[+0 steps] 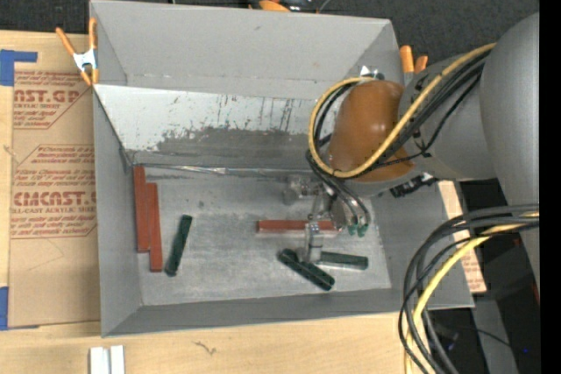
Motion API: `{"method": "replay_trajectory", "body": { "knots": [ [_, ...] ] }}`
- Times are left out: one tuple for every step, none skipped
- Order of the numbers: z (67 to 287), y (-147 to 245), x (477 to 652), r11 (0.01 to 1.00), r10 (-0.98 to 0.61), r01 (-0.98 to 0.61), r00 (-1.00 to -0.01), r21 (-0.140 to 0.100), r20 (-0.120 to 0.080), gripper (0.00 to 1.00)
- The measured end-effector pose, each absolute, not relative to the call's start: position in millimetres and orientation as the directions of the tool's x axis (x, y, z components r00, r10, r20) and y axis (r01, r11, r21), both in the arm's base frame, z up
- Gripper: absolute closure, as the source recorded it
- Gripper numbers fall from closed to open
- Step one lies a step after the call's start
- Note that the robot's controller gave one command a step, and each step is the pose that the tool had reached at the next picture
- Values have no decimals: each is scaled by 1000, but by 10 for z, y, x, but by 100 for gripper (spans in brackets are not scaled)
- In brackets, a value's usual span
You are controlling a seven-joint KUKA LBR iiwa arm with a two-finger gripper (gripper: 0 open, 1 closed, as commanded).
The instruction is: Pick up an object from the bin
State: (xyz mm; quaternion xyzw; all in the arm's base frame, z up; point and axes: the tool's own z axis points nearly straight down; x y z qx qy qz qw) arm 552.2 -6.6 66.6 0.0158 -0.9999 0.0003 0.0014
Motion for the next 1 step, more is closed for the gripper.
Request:
{"method": "replay_trajectory", "body": {
  "knots": [
    [700, -48, 5528, 999, -33, -33, -999, 0, -1, 100]
  ]
}}
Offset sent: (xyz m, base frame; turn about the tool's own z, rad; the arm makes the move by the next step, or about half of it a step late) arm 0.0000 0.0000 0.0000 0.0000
